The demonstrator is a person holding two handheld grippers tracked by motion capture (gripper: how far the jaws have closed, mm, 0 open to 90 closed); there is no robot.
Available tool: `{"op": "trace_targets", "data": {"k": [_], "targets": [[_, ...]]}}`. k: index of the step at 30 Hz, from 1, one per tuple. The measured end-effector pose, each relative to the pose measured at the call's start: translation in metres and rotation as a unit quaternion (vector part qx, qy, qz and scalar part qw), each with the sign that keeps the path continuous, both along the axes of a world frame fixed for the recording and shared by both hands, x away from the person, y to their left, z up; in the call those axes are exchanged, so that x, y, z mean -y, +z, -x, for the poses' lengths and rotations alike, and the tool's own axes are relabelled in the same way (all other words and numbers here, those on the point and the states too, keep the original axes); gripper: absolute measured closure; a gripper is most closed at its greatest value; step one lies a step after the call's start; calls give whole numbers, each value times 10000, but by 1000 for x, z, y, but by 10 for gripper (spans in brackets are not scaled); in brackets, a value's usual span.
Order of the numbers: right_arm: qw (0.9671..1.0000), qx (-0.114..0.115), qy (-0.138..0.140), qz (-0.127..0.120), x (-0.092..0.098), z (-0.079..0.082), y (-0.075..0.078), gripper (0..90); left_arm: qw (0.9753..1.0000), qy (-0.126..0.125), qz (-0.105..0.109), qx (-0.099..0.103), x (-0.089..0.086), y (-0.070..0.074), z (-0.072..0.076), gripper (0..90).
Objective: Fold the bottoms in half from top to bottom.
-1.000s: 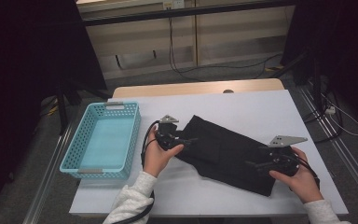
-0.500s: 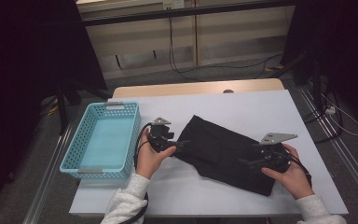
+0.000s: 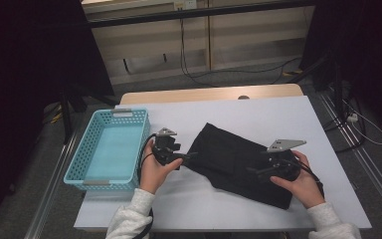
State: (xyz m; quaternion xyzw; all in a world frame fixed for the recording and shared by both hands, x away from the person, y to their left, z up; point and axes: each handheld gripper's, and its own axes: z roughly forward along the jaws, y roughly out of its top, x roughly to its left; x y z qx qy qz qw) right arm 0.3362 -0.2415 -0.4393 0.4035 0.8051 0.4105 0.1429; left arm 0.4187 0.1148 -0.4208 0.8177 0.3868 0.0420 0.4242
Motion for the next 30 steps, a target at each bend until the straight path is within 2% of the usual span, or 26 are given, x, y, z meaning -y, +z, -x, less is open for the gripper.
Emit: {"op": "trace_targets", "data": {"k": [7, 11, 17, 19, 20, 26, 30], "targets": [[10000, 60, -38, -34, -12, -2, -1, 205, 10000, 74, -33, -23, -5, -2, 0, 161], [9999, 95, -37, -53, -17, -3, -2, 223, 9999, 152, 33, -25, -7, -2, 1, 159], [9999, 30, 138, 94, -32, -5, -7, 240, 9999, 129, -5, -80, -7, -4, 4, 153], [9997, 1, 198, 127, -38, -7, -8, 247, 9999, 78, -78, -90, -7, -4, 5, 152], [9997, 9, 213, 133, -41, -7, -8, 255, 9999, 107, -27, -100, -6, -4, 6, 152], [9995, -33, 263, 146, -53, -8, -9, 362, 9998, 170, -37, -106, -10, -5, 7, 146], [9990, 21, 422, 113, -60, -7, -7, 503, 9998, 179, -40, -118, -12, -5, 8, 145]]}}
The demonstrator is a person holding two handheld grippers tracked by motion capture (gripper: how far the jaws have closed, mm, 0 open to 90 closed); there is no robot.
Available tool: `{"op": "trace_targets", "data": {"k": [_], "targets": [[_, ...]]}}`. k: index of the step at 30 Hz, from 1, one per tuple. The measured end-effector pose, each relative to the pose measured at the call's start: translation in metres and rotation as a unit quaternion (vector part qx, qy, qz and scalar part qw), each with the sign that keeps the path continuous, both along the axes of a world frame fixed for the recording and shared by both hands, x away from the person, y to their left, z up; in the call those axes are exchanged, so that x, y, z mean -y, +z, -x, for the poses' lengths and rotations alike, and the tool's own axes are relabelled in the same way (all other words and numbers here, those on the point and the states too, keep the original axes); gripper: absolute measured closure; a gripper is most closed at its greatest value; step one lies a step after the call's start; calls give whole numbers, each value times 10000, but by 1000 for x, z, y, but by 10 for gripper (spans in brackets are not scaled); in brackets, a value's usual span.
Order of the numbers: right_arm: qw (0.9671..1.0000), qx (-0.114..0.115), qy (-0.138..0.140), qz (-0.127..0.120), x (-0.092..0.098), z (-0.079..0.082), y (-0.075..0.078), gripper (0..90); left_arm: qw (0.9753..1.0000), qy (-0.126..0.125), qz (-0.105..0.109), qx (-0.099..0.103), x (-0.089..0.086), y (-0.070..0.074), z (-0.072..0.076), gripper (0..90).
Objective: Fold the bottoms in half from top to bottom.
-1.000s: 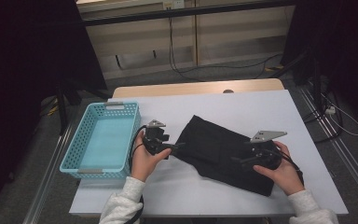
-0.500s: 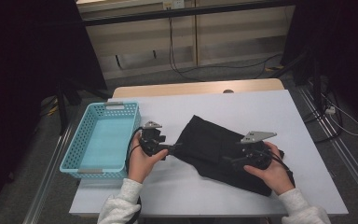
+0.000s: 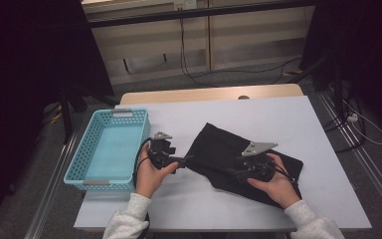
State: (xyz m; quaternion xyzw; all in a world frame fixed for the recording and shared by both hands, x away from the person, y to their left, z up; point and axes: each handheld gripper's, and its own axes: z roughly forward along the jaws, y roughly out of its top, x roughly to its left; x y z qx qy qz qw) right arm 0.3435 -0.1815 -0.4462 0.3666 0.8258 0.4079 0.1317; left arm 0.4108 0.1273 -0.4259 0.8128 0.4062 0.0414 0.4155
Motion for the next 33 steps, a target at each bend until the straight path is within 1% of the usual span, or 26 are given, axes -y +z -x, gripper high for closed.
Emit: {"op": "trace_targets", "data": {"k": [1, 3, 4, 5, 9, 10, 11, 14, 16, 19, 20, 21, 23, 28, 29, 30, 33], "targets": [[10000, 23, 30, -19, -1, 0, 1, 522, 10000, -5, -7, 8, -1, 0, 0, 145], [10000, 10, 61, 23, -4, 0, 0, 547, 10000, -34, -42, -18, -2, 0, 0, 145], [9998, -23, 135, 144, -8, 0, -2, 579, 10000, -5, -13, -22, -2, -1, 0, 145], [9998, -23, 135, 144, -8, 0, -2, 579, 10000, 4, -13, -22, -2, -1, 0, 145], [9985, -21, 243, 499, -14, -1, -7, 620, 10000, 28, 22, -24, -2, -1, 1, 145], [9979, -60, 243, 595, -15, -1, -9, 621, 10000, 16, 4, -16, -3, -1, 1, 145], [9982, -55, 234, 554, -15, -2, -10, 626, 10000, 5, 1, -18, -3, -1, 2, 145], [9983, -64, 209, 545, -15, -2, -10, 650, 10000, -1, 1, -32, -2, -1, 2, 145], [9986, -92, 157, 504, -15, -3, -10, 700, 10000, -32, -11, -38, -3, -1, 2, 145], [9993, -115, 140, 340, -13, -6, -11, 777, 10000, -17, -43, -11, -2, -1, 2, 145], [9994, -109, 122, 315, -13, -7, -11, 808, 10000, -41, -75, -25, -2, -2, 2, 145], [9994, -100, 111, 320, -12, -7, -10, 827, 10000, -30, -63, -47, -2, -3, 2, 145], [9995, -21, 114, 286, -11, -7, -8, 866, 10000, -24, -73, -41, -2, -3, 2, 145], [9997, 2, 138, 186, -9, -8, -5, 885, 10000, -45, -45, -70, -2, -3, 1, 144], [9997, 19, 148, 192, -9, -8, -5, 885, 10000, -16, -34, -59, -1, -3, 1, 144], [9997, 53, 146, 184, -8, -7, -4, 886, 10000, -35, -68, -62, -2, -3, 0, 144], [9998, 98, 141, 93, -4, -6, 0, 886, 10000, 6, -64, -24, -2, -3, 1, 143]]}}
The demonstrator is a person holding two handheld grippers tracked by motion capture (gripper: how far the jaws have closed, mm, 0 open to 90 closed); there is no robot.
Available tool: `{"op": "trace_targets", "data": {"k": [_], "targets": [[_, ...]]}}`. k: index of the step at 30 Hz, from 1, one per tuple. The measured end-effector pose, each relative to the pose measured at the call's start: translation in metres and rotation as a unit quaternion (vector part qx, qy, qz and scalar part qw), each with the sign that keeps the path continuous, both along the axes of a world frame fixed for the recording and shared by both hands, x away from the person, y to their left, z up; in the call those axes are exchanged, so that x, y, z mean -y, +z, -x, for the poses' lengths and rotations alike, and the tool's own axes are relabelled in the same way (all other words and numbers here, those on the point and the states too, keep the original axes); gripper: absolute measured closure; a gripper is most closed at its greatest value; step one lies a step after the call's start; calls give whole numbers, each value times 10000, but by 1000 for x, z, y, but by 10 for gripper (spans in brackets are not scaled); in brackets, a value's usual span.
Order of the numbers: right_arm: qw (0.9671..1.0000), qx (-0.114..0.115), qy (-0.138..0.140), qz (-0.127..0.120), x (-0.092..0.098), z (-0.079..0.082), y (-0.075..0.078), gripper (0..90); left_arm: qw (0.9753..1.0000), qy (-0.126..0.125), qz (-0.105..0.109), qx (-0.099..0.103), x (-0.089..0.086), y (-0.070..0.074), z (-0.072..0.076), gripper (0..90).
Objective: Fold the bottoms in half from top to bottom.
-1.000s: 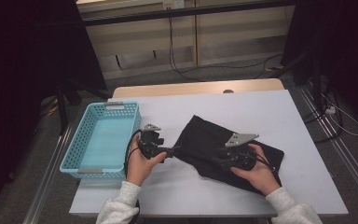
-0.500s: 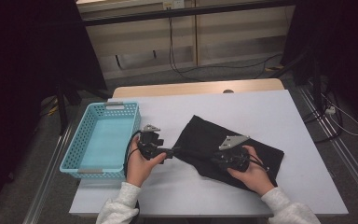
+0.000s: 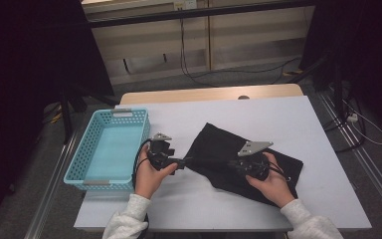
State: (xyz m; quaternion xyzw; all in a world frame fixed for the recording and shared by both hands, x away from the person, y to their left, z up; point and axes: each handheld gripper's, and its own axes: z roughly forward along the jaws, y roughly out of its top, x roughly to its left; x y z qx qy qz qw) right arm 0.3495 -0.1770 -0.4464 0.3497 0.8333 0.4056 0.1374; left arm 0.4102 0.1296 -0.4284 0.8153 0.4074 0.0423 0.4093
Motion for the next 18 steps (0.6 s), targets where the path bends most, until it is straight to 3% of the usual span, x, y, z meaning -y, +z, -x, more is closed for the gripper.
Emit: {"op": "trace_targets", "data": {"k": [13, 18], "targets": [[10000, -26, 8, -11, 7, 2, 2, 887, 9999, -118, -40, -94, 1, -5, 5, 132], [9999, 14, -27, -161, 9, 3, 5, 888, 9998, -132, -73, -113, -1, -7, 11, 131]]}}
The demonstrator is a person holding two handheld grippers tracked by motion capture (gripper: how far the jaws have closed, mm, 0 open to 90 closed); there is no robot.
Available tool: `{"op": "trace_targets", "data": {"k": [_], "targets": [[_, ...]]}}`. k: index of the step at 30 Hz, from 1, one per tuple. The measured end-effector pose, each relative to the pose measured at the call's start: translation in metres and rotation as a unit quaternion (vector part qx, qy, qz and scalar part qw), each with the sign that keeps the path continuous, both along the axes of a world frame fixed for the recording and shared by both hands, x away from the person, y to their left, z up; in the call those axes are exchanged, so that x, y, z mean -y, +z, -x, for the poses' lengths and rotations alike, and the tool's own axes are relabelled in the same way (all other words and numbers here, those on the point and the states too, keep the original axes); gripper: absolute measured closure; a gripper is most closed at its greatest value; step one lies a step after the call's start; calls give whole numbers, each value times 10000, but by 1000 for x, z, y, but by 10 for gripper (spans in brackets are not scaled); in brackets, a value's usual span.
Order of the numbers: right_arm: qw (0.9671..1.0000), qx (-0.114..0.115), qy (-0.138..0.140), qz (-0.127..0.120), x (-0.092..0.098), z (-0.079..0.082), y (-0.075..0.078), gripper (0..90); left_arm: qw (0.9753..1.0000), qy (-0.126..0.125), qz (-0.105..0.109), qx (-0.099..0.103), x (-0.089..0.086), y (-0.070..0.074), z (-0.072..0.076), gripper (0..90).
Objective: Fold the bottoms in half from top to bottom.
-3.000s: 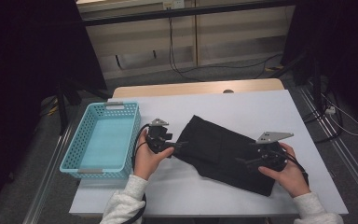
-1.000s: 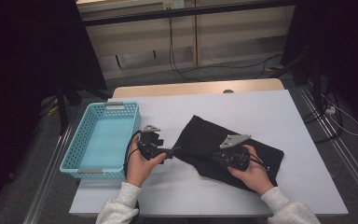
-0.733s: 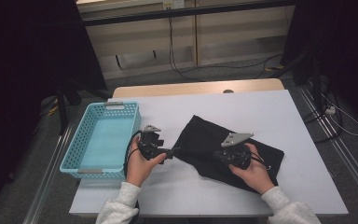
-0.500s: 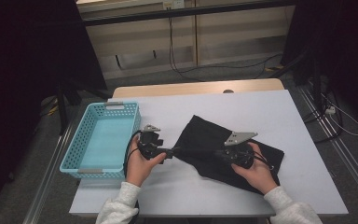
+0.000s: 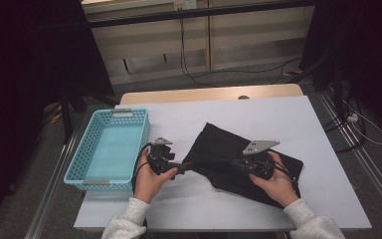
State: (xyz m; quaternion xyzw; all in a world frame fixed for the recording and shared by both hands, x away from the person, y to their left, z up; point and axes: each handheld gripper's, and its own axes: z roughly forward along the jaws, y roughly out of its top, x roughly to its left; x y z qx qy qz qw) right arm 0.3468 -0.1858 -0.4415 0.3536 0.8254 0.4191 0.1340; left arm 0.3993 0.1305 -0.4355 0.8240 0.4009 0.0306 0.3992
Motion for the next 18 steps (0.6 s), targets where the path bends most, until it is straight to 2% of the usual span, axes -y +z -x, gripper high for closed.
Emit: {"op": "trace_targets", "data": {"k": [15, 18], "targets": [[10000, 81, 4, 48, 2, 1, 5, 892, 9999, 115, 107, 69, -11, 2, 5, 131], [9999, 102, -36, 29, 4, 2, 6, 892, 9998, 170, 58, 79, -12, 2, 5, 130]]}}
